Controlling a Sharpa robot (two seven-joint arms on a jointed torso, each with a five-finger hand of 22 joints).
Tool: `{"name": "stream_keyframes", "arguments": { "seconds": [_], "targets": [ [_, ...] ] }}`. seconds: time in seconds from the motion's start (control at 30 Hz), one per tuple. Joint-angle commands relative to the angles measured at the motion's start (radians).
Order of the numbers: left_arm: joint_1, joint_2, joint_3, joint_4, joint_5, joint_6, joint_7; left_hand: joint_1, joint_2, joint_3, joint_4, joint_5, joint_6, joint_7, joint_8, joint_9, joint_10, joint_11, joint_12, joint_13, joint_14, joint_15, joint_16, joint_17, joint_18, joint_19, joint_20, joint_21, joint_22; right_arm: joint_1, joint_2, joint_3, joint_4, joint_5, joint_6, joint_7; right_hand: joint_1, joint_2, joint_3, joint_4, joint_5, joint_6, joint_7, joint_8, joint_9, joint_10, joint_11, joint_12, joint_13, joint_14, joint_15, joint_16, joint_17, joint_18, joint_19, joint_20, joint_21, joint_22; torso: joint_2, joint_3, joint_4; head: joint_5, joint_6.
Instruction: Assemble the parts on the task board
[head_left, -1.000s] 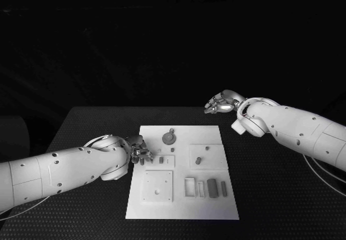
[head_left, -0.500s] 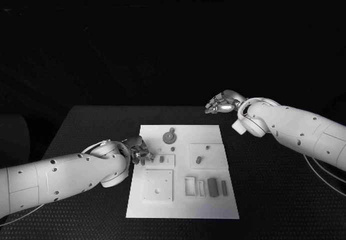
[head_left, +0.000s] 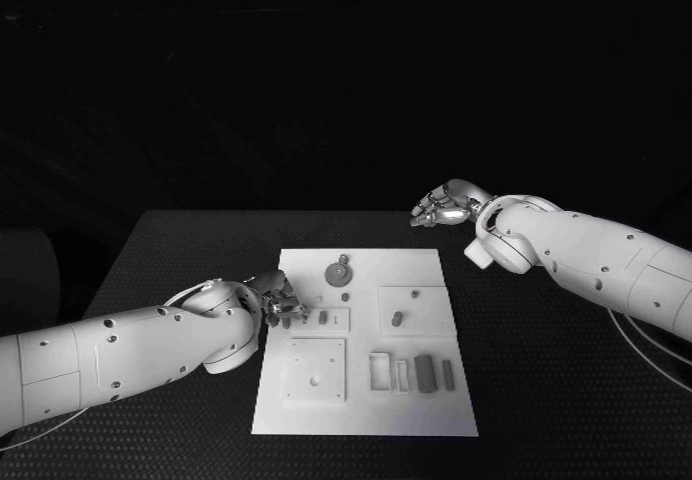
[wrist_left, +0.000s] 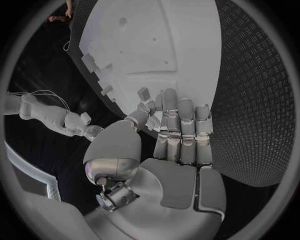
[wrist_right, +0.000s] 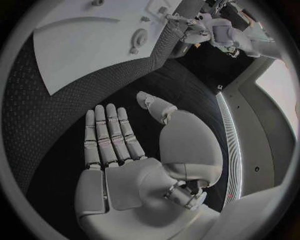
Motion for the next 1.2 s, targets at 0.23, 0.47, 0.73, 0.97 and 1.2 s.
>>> {"name": "stream_keyframes", "arguments": {
  "seconds": [0.23,0.47,0.73,0.97,1.2],
  "targets": [
    [-0.001,0.008,0.001,0.001,-0.011,0.079,-0.03,0.009,0.0,0.003,0.002,0.003,0.007,-0.002,0.003,0.001,0.005,-0.003,0.005,0.001,0.005,-0.004,0.005,0.002,0.0,0.007,-0.069,0.005,0.002,-0.002,0.0,0.0,0.0,-0.001,0.011,0.009,-0.008,0.004,-0.005,0.001,0.007,-0.006,0.0,0.004,-0.001,-0.003,0.002,-0.003,-0.001,-0.008,0.001,0.004,-0.001,-0.009,-0.007,-0.002,-0.004,0.002,0.0,-0.0001,-0.0001,-0.001,-0.003],
    [-0.001,0.007,0.001,0.002,-0.015,0.091,-0.038,0.011,0.001,0.003,0.002,0.004,0.007,-0.003,0.004,0.0,0.008,-0.004,0.007,0.003,0.008,-0.006,0.008,0.003,0.0,0.009,-0.07,0.007,0.004,-0.002,0.0,0.0,0.001,0.0,0.012,0.01,-0.008,0.005,-0.005,0.001,0.007,-0.006,0.0,0.004,-0.002,-0.003,0.002,-0.003,-0.001,-0.008,0.001,0.004,-0.001,-0.009,-0.007,-0.002,-0.004,0.002,0.0,0.0005,0.0004,-0.001,-0.005],
    [-0.001,0.007,0.001,0.001,-0.031,0.078,-0.044,0.014,0.001,-0.001,0.001,0.005,0.01,-0.005,0.008,-0.002,0.017,-0.01,0.018,0.014,0.015,-0.015,0.024,0.013,0.0,0.017,-0.076,0.016,0.014,-0.003,0.0,0.0,0.0,0.0,0.011,0.01,-0.008,0.005,-0.005,0.001,0.007,-0.006,0.0,0.005,-0.002,-0.003,0.002,-0.003,-0.001,-0.008,0.001,0.005,-0.001,-0.009,-0.007,-0.002,-0.004,0.003,0.0,0.0002,-0.0003,-0.001,-0.005],
    [-0.001,0.007,0.001,-0.001,-0.034,0.042,-0.04,0.015,-0.001,-0.003,0.001,0.006,0.012,-0.006,0.01,-0.003,0.021,-0.013,0.025,0.02,0.02,-0.021,0.034,0.018,0.001,0.024,-0.079,0.023,0.019,-0.003,0.001,0.0,0.0,0.0,0.011,0.01,-0.008,0.005,-0.005,0.001,0.007,-0.006,0.0,0.005,-0.002,-0.003,0.002,-0.003,-0.001,-0.009,0.001,0.005,-0.001,-0.009,-0.007,-0.002,-0.004,0.003,-0.001,0.0008,-0.0002,-0.001,-0.004],
    [-0.001,0.005,0.001,0.0,-0.028,0.011,-0.025,0.017,-0.004,-0.008,0.0,0.008,0.017,-0.01,0.016,-0.007,0.021,-0.019,0.051,0.044,0.012,-0.028,0.072,0.042,-0.004,0.012,-0.085,0.043,0.032,-0.003,0.002,0.0,0.0,0.0,0.011,0.01,-0.008,0.005,-0.005,0.0,0.007,-0.006,0.0,0.005,-0.002,-0.003,0.002,-0.004,-0.001,-0.009,0.001,0.005,-0.001,-0.009,-0.007,-0.002,-0.005,0.003,-0.001,0.0008,-0.0002,-0.001,-0.003]
  ]
}}
